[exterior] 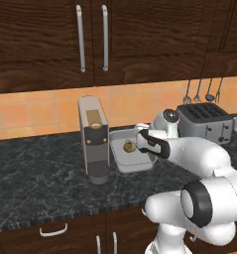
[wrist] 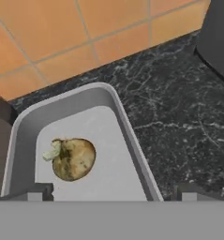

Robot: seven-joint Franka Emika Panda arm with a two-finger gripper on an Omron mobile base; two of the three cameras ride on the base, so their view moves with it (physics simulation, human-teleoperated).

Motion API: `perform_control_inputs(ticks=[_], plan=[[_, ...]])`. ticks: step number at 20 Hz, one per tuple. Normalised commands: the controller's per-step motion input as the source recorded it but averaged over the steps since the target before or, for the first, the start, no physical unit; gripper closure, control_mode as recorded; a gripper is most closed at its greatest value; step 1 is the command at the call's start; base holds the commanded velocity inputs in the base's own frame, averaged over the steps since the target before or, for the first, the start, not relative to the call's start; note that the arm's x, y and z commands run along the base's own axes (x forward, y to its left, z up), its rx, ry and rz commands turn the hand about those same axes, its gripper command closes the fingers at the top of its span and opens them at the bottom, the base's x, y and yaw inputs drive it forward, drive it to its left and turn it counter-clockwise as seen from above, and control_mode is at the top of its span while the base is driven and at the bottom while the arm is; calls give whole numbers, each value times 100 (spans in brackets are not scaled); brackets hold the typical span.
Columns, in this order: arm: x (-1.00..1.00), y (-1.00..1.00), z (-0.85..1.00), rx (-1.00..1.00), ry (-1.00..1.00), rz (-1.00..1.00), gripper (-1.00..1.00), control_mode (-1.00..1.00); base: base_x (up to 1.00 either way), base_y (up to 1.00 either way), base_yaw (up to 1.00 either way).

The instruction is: Place one onion and one fish in each tupperware on the nearby counter, to pack two identical lunches.

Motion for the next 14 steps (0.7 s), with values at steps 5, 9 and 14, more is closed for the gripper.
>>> perform_control_inputs(ticks=[5,9,14], plan=[[-100,11,100,-3,-3,17,-100,-100,0,0,0],[-100,31,98,-8,11,16,-100,-100,0,0,0],[-100,4,78,-2,5,2,-100,-100,0,0,0]])
